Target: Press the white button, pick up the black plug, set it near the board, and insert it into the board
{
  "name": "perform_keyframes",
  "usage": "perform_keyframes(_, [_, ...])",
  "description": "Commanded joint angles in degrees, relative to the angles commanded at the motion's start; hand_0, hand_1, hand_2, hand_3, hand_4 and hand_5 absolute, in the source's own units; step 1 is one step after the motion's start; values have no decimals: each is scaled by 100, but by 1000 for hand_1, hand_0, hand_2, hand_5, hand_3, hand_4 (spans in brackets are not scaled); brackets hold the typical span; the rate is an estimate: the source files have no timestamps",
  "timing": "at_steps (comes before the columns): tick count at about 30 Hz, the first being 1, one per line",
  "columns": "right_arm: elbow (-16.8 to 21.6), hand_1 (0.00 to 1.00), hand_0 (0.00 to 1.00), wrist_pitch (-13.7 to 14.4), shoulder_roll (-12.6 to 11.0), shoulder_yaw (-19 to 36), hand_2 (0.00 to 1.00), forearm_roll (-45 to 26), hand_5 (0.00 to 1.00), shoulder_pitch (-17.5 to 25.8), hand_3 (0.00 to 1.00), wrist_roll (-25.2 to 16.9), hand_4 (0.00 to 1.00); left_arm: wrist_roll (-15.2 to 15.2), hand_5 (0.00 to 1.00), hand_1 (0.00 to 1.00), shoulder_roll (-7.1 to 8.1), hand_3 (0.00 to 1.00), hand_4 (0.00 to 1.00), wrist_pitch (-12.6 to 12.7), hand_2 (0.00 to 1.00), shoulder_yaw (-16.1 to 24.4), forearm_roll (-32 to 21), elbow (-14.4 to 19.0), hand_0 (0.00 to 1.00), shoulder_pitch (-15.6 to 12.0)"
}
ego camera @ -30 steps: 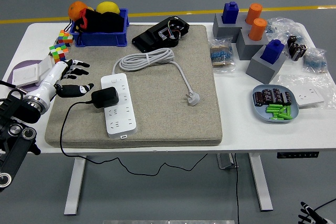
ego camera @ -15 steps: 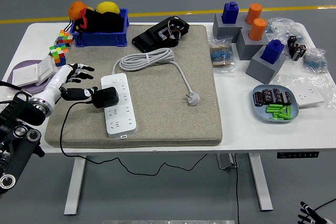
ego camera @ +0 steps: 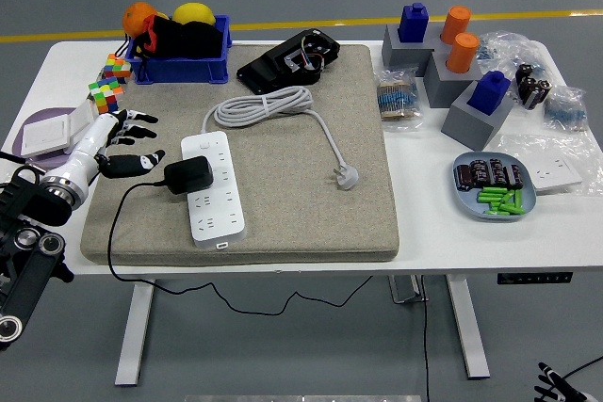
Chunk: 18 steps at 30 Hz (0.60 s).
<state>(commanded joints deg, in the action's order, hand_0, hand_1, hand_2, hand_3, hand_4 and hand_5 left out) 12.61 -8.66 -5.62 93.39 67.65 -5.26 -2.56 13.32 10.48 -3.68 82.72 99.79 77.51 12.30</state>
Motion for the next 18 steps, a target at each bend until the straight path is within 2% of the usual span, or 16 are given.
perform_keyframes(18, [-33, 755, 820, -9, -17, 0, 738, 43, 550, 8, 715, 16, 778, -5, 2, 717, -37, 687, 730, 0, 608, 76, 29, 6, 707, 7])
